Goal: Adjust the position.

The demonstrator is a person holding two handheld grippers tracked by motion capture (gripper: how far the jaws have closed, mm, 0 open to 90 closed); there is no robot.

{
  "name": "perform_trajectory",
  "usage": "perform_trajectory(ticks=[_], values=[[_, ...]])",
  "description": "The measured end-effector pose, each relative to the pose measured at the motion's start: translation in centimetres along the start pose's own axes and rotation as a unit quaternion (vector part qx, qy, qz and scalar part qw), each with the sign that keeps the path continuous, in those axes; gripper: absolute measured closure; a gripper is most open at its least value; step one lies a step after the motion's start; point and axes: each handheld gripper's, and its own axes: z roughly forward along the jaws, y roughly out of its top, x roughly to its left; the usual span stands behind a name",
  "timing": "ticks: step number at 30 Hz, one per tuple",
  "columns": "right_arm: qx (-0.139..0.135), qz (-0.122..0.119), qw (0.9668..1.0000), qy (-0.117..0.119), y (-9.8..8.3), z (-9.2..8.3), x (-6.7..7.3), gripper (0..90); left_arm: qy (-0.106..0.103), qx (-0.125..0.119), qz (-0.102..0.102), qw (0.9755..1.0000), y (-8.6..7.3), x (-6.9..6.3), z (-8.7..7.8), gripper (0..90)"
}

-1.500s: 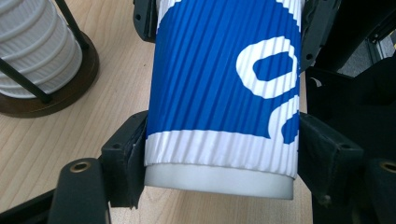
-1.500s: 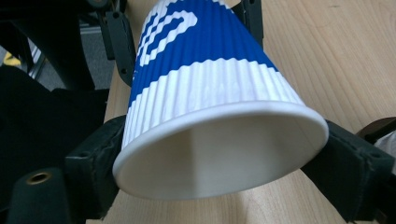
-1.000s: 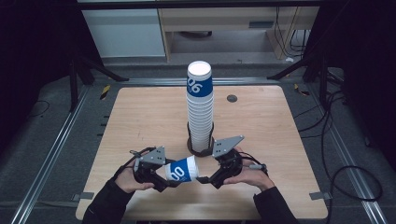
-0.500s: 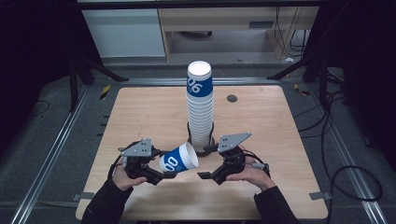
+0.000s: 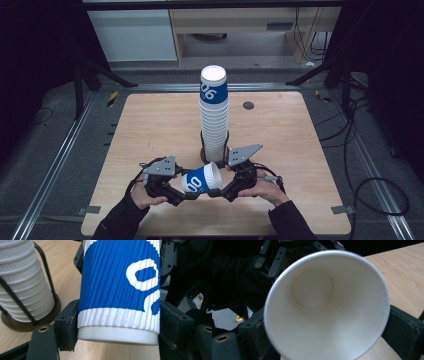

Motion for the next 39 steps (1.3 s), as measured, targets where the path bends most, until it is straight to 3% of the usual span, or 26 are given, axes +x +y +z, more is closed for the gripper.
perform_trajectory(ticks=[6, 12, 16, 20, 23, 27, 31, 39], values=[[-0.005, -0.001, 0.9999, 0.012, -0.1, 0.0, 0.0, 13.7, -0.001, 0.004, 0.004, 1.0000, 0.0, 0.0, 0.0, 26.4], [-0.003, -0.009, 0.9999, 0.005, -0.1, -0.1, 0.1, 14.8, 0.003, 0.005, 0.002, 1.0000, 0.0, -0.1, 0.0, 25.3], [0.000, -0.012, 0.9999, -0.006, -0.1, -0.5, 0.0, 15.2, 0.016, 0.007, 0.002, 0.9998, 0.2, 0.1, -0.6, 19.0], [0.018, -0.014, 0.9993, -0.030, 0.0, -1.0, -0.1, 15.0, 0.038, 0.031, 0.002, 0.9988, 0.1, 0.4, -1.0, 15.3], [0.057, -0.022, 0.9965, -0.057, 0.0, -0.8, -0.1, 14.9, 0.047, 0.057, 0.005, 0.9973, -0.2, 0.5, -0.4, 14.2], [0.092, -0.018, 0.9932, -0.069, -0.3, 0.2, -0.2, 14.8, 0.054, 0.093, 0.017, 0.9941, -0.5, 0.4, 0.8, 12.9], [0.107, -0.019, 0.9920, -0.065, -0.3, 0.8, 0.0, 14.8, 0.058, 0.116, 0.026, 0.9912, -0.7, 0.2, 1.8, 12.8], [0.116, -0.021, 0.9917, -0.052, -0.2, 1.7, 0.3, 14.8, 0.056, 0.135, 0.038, 0.9886, -0.8, -0.3, 2.9, 14.5]])
